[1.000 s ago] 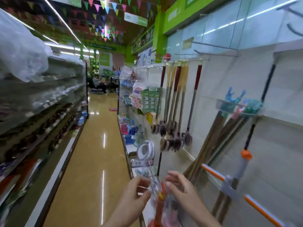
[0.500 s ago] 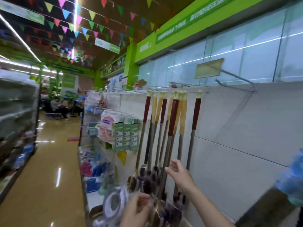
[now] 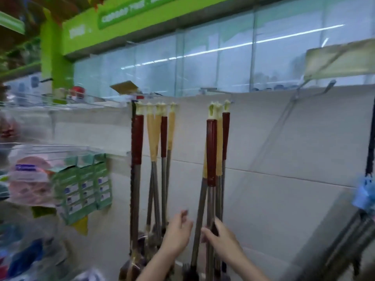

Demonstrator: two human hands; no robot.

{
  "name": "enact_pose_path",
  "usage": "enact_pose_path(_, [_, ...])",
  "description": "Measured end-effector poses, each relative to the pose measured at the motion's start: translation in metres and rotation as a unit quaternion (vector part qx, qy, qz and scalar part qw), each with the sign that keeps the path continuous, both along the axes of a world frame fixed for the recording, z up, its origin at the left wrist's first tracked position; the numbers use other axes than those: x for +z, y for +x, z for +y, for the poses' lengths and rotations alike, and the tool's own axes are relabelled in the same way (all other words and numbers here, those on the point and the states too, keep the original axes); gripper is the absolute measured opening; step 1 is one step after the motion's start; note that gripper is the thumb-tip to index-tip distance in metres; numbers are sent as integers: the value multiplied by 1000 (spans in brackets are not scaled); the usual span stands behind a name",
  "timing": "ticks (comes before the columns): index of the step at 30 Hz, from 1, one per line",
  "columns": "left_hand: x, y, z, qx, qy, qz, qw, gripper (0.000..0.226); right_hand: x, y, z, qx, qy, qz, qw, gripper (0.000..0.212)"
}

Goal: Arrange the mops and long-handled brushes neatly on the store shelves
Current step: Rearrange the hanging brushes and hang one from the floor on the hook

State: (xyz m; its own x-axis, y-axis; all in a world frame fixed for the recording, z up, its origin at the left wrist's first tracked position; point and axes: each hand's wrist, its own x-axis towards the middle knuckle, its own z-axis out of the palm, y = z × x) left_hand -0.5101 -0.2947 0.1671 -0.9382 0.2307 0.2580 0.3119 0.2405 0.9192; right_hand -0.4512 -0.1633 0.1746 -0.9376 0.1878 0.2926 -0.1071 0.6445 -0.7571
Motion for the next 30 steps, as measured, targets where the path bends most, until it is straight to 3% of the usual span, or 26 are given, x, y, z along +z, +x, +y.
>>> enact_pose_path(4, [25, -14, 30, -78, -11, 6, 997, 54, 13, 14, 2, 25, 28, 1, 999, 16])
enact_pose_path(8, [35, -15, 44, -113, 26, -3, 993, 24, 17, 24, 16, 93, 103, -79, 987, 52])
enact_pose_path(10, [31, -16, 47, -110, 29, 5, 994, 16, 18, 26, 25, 84, 54, -91, 991, 45])
enact_pose_path(12, [23, -15, 43, -125, 34, -4, 992, 10, 14, 19, 38, -14, -6, -27, 1000, 29])
enact_pose_path(14, [14, -11, 38, -149, 45, -27, 987, 8, 6, 7, 50, -87, -41, -13, 995, 27])
enact_pose_path(18, [0, 4, 28, -204, 103, -77, 970, 10, -19, -19, 48, -70, -95, -93, 989, 55])
enact_pose_path(22, [1, 18, 25, -239, 144, -85, 956, 10, -34, -42, 35, -62, -97, -90, 989, 31])
enact_pose_path(27, [-5, 19, 25, -247, 112, -55, 961, 13, -43, -58, 33, -60, -129, -88, 986, 30])
enact_pose_path(30, [-9, 13, 24, -229, 70, -33, 970, 18, -38, -43, 34, -81, -161, -41, 983, 23])
